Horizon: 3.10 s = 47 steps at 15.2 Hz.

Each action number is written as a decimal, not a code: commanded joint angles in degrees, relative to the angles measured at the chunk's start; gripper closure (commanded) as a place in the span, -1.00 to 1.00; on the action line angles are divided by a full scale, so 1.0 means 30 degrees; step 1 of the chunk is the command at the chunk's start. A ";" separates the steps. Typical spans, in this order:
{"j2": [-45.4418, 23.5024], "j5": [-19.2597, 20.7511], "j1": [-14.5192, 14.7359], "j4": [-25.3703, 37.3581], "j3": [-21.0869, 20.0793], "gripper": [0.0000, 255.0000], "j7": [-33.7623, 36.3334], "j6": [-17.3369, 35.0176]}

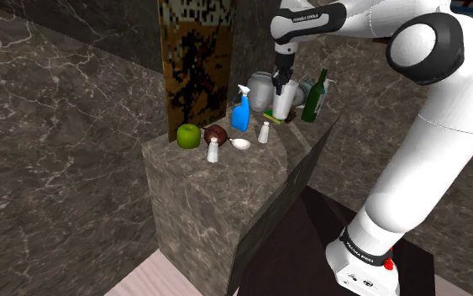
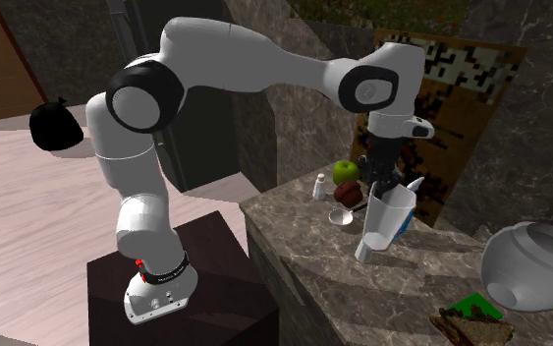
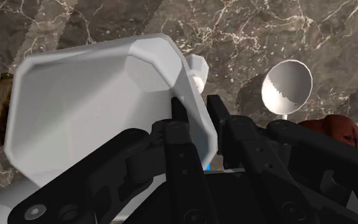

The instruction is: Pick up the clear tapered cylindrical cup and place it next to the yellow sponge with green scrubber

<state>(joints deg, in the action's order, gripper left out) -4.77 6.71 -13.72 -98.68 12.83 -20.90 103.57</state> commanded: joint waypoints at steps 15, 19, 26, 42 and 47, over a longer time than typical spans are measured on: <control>-0.9709 -0.2639 -0.3795 1.0561 0.0886 1.00 -0.4415 -0.0578; -0.9706 -0.2632 -0.3718 0.9524 0.0869 1.00 -0.4346 0.0447; -0.9905 -0.2658 -0.3638 0.8033 0.0824 1.00 -0.4242 0.2120; -0.9997 -0.2673 -0.3628 0.7727 0.0809 -1.00 -0.4219 0.2514; -0.9584 -0.2586 -0.3551 0.9501 0.0849 -1.00 -0.4168 0.0332</control>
<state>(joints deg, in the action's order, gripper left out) -33.97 -1.14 -24.49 -70.27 15.35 -33.47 105.19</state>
